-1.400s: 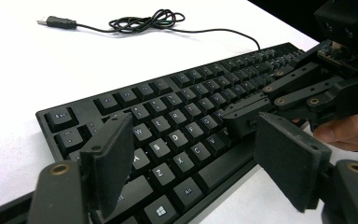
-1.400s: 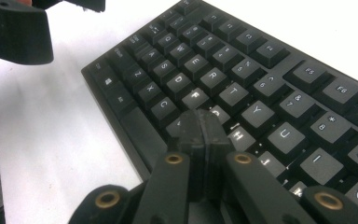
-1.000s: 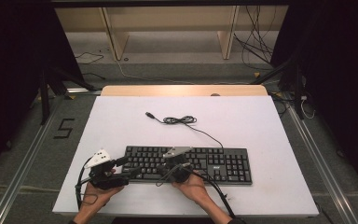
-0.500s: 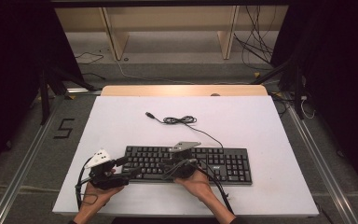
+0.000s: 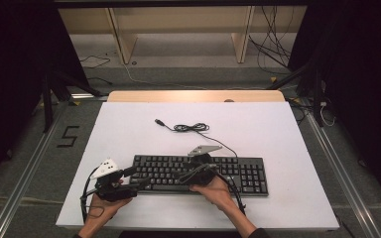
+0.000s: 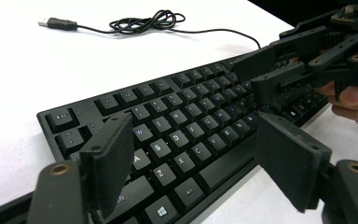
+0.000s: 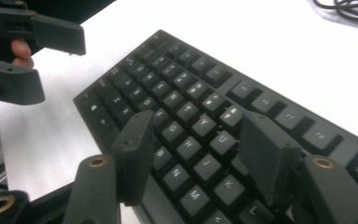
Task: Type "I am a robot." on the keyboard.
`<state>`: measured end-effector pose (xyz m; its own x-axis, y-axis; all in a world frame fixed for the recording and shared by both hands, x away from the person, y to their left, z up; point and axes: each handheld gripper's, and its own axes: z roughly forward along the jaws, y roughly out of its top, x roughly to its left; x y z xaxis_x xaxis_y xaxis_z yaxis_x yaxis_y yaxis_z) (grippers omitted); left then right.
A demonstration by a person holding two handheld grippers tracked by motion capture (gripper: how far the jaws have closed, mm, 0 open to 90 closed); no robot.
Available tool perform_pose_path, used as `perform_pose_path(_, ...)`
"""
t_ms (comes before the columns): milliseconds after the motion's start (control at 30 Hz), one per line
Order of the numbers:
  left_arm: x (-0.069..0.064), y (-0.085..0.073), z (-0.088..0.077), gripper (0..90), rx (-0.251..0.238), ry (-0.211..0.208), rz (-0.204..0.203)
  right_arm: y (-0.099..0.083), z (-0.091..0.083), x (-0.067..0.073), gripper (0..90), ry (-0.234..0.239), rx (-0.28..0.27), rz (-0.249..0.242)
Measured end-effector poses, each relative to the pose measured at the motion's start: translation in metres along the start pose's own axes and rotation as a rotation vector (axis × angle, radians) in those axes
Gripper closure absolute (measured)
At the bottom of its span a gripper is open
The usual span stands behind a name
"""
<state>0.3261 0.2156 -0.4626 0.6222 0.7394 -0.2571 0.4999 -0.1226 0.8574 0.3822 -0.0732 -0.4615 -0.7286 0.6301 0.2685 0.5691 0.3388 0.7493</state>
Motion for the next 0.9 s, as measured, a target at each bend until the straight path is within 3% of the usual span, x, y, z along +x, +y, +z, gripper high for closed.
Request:
perform_pose_path(133, 0.000, 0.000, 0.000, 28.1, -0.001, 0.000, 0.001, 0.001, -0.003, -0.004, 45.9, -0.016, -0.001, 0.006)
perform_pose_path(900, -0.001, 0.000, 0.000, 28.0, -0.002, -0.003, 0.004, -0.002, -0.014, -0.021, 78.2, -0.097, -0.008, 0.020)
